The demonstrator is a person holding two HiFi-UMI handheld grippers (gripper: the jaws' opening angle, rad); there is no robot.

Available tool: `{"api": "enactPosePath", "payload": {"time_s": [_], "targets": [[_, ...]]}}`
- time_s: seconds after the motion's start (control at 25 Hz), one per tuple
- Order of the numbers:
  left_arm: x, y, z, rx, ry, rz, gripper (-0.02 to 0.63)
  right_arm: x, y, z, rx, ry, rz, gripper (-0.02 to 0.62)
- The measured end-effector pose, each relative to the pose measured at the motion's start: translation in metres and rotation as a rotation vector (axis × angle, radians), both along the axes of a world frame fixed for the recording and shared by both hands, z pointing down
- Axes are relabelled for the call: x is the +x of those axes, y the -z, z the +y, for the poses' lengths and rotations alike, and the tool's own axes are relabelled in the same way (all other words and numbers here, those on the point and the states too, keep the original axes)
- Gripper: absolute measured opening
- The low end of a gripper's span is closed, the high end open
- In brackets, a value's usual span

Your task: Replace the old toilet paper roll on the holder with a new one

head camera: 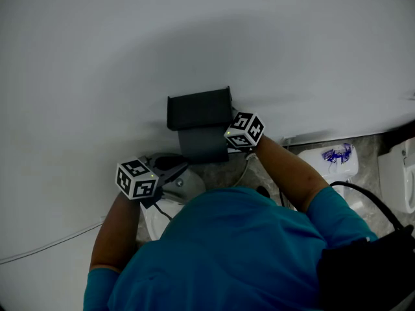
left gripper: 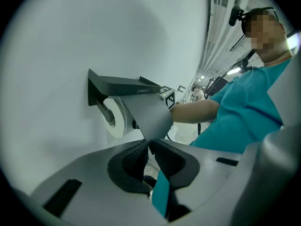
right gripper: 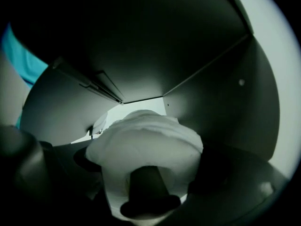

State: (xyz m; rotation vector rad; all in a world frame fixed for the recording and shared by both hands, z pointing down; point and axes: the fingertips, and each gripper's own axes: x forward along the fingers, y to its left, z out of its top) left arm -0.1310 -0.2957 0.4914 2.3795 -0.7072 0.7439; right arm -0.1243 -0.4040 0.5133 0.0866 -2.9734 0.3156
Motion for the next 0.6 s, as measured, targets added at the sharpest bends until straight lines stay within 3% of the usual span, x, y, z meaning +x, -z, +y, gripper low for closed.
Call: {"api": "enactPosePath", "payload": {"time_s": [0.6], "targets": [[-0.001,-0.001,0.000,0.004,-0.018,0.002,0.046,0.015,0.001,0.001,0.038,0.013,0.059,0.483]]}}
